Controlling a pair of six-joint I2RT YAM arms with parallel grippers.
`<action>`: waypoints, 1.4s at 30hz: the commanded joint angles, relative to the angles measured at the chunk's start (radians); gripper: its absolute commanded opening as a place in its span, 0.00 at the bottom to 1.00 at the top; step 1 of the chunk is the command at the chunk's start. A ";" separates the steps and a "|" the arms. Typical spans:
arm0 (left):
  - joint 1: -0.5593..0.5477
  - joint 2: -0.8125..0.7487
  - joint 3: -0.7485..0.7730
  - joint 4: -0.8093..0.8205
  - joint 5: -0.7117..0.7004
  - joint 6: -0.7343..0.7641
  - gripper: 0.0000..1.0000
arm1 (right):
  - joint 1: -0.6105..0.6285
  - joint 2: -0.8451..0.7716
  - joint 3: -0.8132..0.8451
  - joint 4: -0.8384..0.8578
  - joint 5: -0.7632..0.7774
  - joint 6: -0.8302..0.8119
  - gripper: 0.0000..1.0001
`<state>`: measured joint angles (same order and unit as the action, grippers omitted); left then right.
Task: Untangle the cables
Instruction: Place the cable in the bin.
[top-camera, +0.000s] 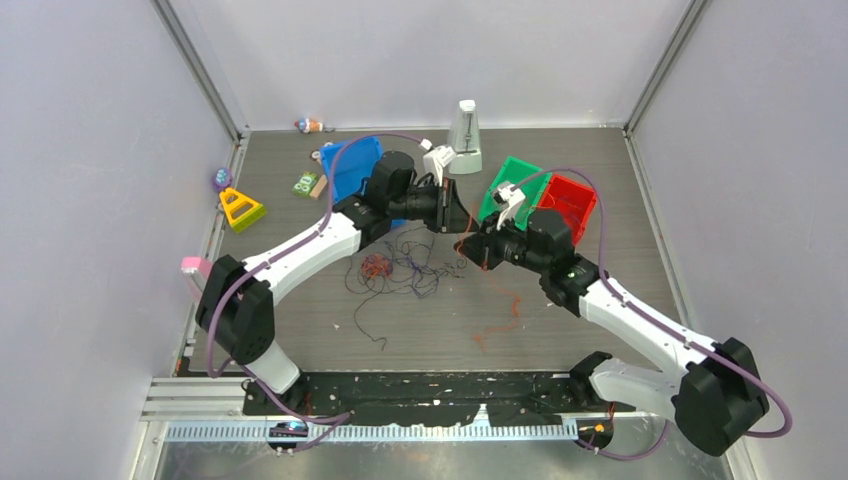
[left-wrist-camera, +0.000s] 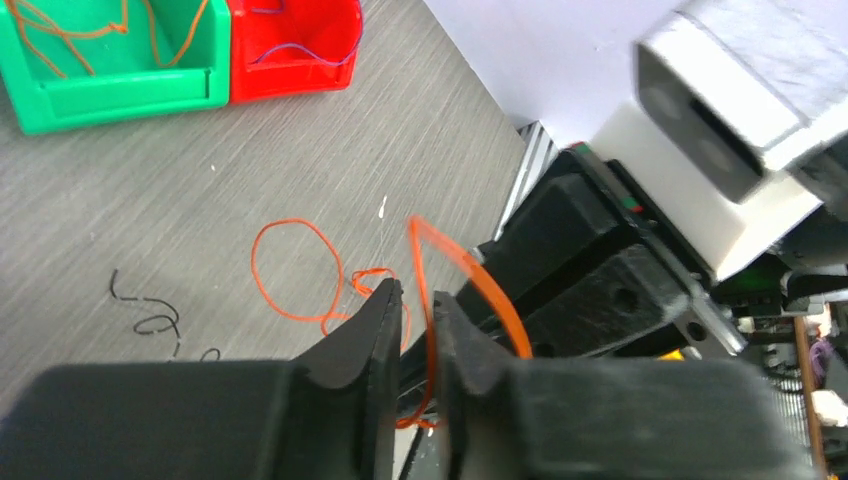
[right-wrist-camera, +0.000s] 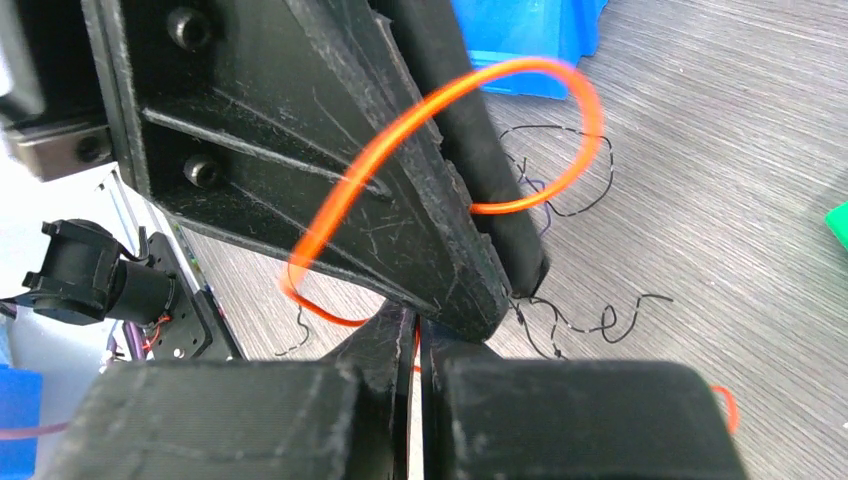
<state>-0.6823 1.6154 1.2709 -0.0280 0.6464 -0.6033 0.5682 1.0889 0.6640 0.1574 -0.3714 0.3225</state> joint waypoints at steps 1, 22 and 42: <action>0.006 -0.012 -0.033 0.022 0.023 0.005 0.33 | 0.002 -0.093 -0.003 0.022 0.047 -0.030 0.05; 0.021 -0.151 -0.197 -0.187 -0.375 0.319 0.69 | -0.003 -0.204 0.086 -0.997 0.508 0.265 0.55; 0.048 -0.293 -0.474 0.127 -0.381 0.339 0.77 | 0.065 0.172 0.154 -0.825 0.564 -0.046 0.95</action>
<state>-0.6598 1.3621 0.8207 -0.0280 0.2501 -0.2573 0.5945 1.2133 0.7174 -0.7116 0.1215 0.4091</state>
